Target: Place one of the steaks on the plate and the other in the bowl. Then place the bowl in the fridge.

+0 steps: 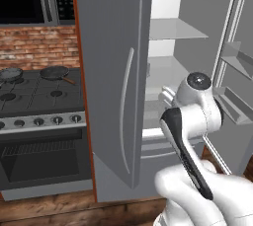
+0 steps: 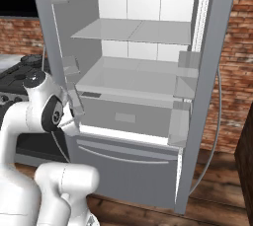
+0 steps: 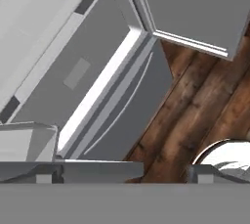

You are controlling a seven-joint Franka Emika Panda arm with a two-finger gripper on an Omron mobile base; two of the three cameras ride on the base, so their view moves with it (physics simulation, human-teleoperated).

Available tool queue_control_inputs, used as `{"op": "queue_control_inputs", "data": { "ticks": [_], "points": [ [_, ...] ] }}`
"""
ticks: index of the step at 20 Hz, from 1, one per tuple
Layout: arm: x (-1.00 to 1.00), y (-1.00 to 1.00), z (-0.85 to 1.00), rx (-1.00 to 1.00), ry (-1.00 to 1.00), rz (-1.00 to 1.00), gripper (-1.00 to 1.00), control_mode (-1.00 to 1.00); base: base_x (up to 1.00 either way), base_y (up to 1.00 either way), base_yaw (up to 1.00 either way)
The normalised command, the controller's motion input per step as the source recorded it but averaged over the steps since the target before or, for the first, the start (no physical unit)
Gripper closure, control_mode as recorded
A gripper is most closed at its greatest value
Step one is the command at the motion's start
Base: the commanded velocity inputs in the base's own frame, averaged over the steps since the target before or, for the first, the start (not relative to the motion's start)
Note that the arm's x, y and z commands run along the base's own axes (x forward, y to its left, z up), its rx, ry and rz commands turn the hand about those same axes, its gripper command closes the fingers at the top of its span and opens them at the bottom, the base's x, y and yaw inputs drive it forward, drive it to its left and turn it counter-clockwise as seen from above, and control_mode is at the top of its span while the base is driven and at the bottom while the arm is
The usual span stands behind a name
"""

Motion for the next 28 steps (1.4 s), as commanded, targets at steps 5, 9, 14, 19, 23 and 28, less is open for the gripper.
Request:
{"op": "queue_control_inputs", "data": {
  "ticks": [5,9,14,19,23,28],
  "points": [
    [0.58,-0.64,-0.68,0.43,-0.02,-0.10,-1.00,-1.00,0.00,0.00,0.00],
    [0.71,-0.19,-0.62,0.47,0.00,-0.02,-1.00,-1.00,0.00,0.00,0.00],
    [0.70,0.08,-0.26,0.38,0.00,0.02,-1.00,-1.00,0.00,0.00,0.00],
    [0.85,0.05,-0.04,0.11,0.08,0.00,-1.00,-1.00,0.00,0.00,0.00],
    [0.75,0.34,-0.08,0.05,0.00,0.03,-1.00,-1.00,0.00,0.00,0.00],
    [0.78,0.01,-0.04,0.04,0.00,0.20,-1.00,-1.00,0.00,0.00,0.00]
  ]
}}
